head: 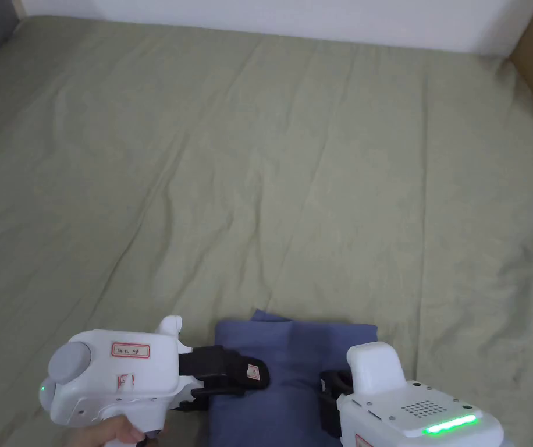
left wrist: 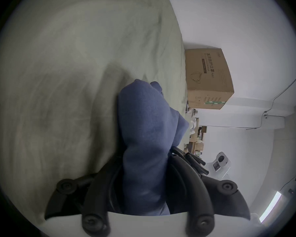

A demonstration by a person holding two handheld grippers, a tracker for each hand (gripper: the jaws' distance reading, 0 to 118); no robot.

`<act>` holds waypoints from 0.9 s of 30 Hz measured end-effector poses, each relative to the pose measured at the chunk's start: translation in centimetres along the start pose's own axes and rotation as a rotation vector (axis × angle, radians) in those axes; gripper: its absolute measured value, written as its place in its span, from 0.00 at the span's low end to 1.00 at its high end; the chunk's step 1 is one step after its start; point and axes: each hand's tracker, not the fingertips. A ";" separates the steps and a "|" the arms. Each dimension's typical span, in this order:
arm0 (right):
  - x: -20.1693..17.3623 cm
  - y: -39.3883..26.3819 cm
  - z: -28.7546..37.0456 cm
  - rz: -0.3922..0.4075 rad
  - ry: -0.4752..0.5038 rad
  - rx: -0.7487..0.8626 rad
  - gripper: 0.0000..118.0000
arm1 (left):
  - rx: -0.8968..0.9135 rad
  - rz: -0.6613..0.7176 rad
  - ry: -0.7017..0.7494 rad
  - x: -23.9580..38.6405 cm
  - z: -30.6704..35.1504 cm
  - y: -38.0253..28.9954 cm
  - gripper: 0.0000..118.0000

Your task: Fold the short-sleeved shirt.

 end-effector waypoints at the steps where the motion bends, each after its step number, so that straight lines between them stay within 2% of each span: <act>1: -0.1 0.2 0.6 -0.009 -0.007 0.027 0.00 | -0.001 -0.002 0.003 0.2 0.2 0.0 0.25; 5: -0.9 1.6 4.4 -0.009 -0.057 0.235 0.00 | -0.009 -0.063 0.052 1.6 1.1 -0.1 0.23; 7: -1.9 2.6 6.8 0.010 -0.120 0.346 0.00 | -0.017 -0.092 0.079 2.5 1.7 0.3 0.23; 9: -2.8 3.4 9.1 0.009 -0.180 0.454 0.00 | -0.013 -0.144 0.133 3.5 3.0 0.8 0.23; 12: -3.8 4.3 11.6 0.010 -0.217 0.560 0.00 | 0.006 -0.210 0.196 4.6 6.2 1.7 0.23; 14: -4.2 4.5 12.6 0.027 -0.232 0.578 0.00 | 0.019 -0.254 0.269 4.9 9.2 2.7 0.23; 16: -4.5 4.6 13.1 0.039 -0.245 0.574 0.00 | 0.036 -0.309 0.393 5.5 12.8 4.0 0.23; 18: -4.9 4.3 13.1 0.069 -0.308 0.569 0.00 | 0.067 -0.326 0.526 6.2 16.3 5.0 0.23; 20: -5.1 4.0 13.1 0.066 -0.310 0.570 0.00 | 0.105 -0.369 0.619 6.4 19.7 5.9 0.23; 25: -5.3 4.1 12.9 0.062 -0.322 0.555 0.00 | 0.141 -0.330 0.865 5.6 26.0 7.8 0.23; 27: -5.3 4.6 12.9 0.073 -0.327 0.549 0.00 | 0.128 -0.370 0.949 5.3 27.4 8.2 0.23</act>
